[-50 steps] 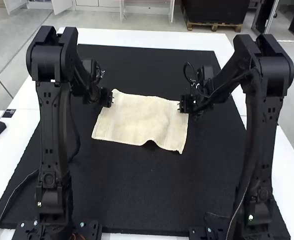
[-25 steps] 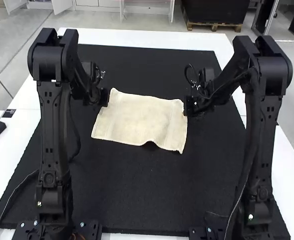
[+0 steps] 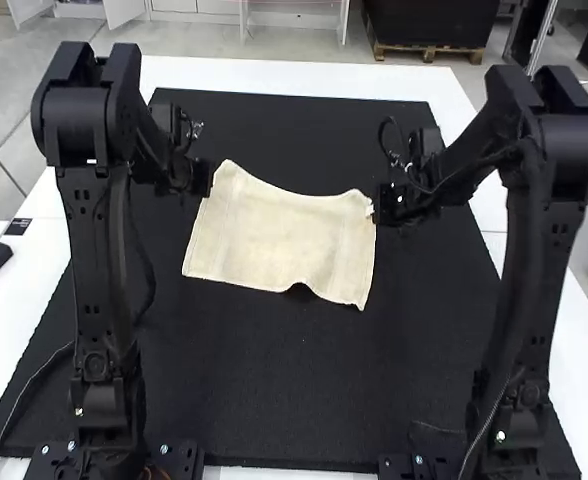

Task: Fold the towel.

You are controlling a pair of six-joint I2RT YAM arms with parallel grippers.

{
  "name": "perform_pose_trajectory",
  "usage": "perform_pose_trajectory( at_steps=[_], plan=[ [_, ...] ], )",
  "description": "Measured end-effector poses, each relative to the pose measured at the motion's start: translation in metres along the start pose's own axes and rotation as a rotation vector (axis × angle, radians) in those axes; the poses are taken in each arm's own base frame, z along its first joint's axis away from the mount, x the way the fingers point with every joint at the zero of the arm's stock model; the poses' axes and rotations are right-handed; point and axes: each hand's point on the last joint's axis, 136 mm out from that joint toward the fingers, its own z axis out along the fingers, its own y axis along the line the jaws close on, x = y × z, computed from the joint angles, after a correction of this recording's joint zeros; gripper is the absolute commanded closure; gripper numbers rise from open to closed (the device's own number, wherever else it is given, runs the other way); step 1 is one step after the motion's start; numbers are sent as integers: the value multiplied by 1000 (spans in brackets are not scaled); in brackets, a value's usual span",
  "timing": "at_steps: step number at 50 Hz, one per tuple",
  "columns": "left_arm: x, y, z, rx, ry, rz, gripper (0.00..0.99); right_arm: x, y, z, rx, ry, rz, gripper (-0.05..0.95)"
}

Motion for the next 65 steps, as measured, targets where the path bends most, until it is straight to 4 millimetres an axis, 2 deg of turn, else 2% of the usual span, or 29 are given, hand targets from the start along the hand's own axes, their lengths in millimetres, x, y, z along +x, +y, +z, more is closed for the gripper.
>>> perform_pose_trajectory(
  at_steps=[5, 14, 31, 43, 57, 65],
  plan=[
    [1, -5, -8, 11, 5, -3, 974, -12, 6, -9, -13, -31, -12, 915],
    [10, -10, -20, 20, 30, -15, 975, -15, 13, -19, -29, -35, -10, 915],
    [0, 5, -59, -6, 0, -39, 974, -12, 27, -38, -59, -13, 1, 915],
    [21, 2, -75, 10, 42, -53, 975, 4, 34, -49, -79, 31, 21, 915],
    [32, 2, -93, 4, 45, -53, 975, 21, 45, -65, -107, 60, 35, 915],
    [49, -5, -99, 12, 75, -58, 975, 40, 48, -71, -113, 96, 52, 915]
  ],
)
